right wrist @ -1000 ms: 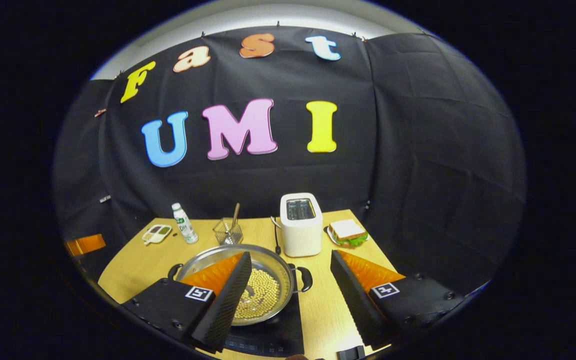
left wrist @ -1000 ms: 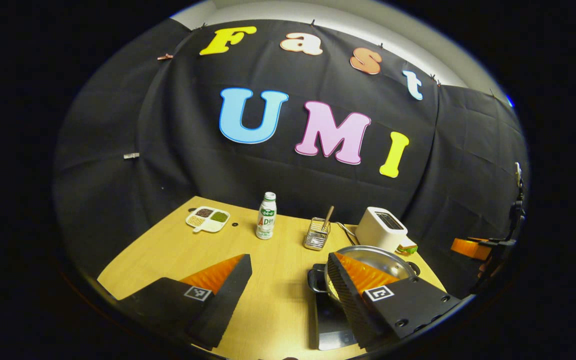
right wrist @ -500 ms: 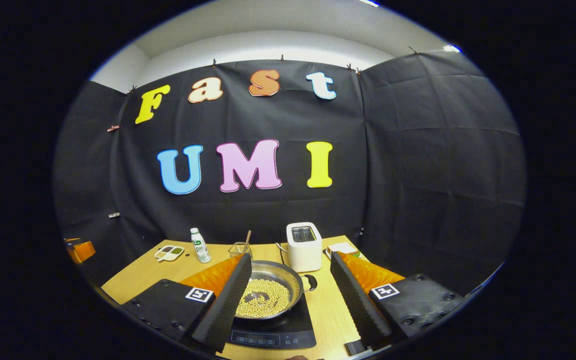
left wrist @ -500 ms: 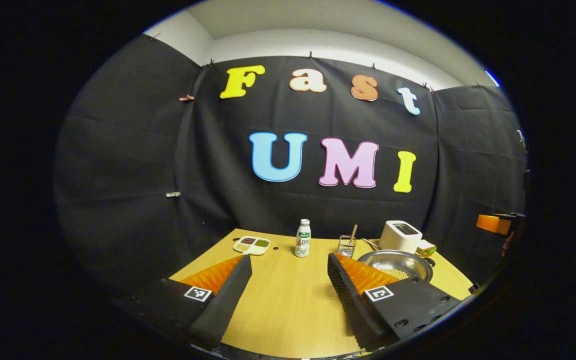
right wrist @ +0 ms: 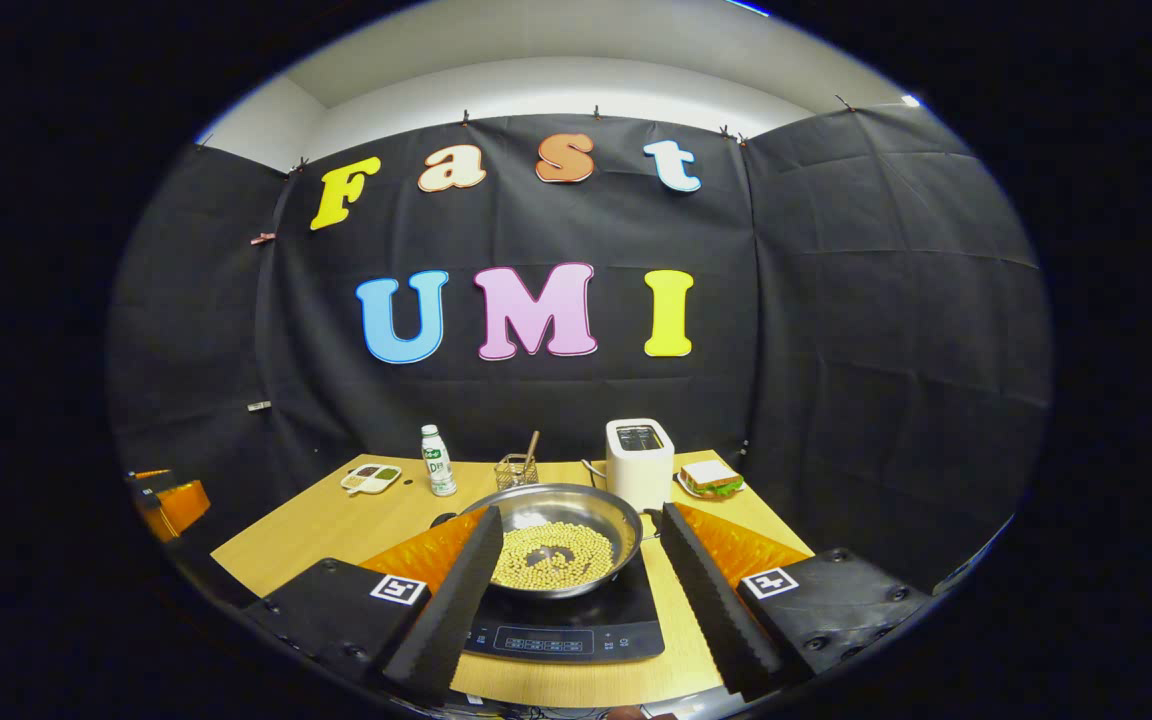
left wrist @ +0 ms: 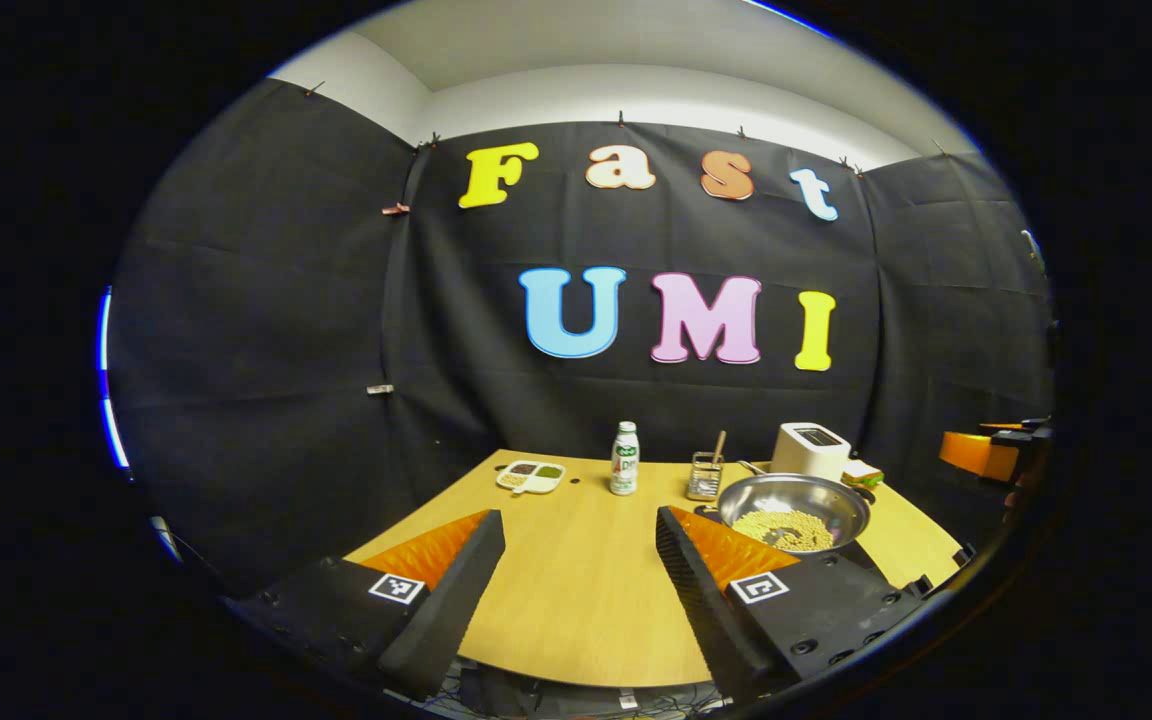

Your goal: First push the handle of the pot to place it horizontally, then grasp the pot with both hands and set it on the induction cooktop.

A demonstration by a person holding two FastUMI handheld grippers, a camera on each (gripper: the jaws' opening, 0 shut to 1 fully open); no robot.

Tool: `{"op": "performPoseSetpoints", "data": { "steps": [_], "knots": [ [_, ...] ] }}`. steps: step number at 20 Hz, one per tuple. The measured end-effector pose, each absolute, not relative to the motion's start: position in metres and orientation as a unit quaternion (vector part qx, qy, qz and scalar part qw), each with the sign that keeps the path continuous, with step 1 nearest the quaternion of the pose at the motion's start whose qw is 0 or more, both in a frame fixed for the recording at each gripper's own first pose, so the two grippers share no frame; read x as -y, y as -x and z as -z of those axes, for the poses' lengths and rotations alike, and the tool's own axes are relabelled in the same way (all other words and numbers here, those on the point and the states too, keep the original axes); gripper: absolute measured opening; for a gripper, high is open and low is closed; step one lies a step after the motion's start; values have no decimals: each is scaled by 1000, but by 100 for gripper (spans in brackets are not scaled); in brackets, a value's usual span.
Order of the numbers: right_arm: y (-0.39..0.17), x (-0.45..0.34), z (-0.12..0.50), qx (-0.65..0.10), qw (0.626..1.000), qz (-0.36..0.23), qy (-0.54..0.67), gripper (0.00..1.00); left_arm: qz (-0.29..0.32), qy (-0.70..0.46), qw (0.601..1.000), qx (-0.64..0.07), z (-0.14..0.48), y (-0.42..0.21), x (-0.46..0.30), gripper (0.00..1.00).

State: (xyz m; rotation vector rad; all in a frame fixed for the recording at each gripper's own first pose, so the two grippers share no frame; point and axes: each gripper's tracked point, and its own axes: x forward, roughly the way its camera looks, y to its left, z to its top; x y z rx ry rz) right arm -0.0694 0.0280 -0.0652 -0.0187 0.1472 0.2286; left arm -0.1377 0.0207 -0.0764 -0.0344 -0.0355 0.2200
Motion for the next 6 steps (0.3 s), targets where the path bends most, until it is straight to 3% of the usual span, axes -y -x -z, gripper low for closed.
{"op": "performPoseSetpoints", "data": {
  "steps": [6],
  "knots": [
    [67, -57, 54, -71, 986, -142, 42, 99, -108, 40, 993, 35, 71, 134, -21, 95]
  ]
}}
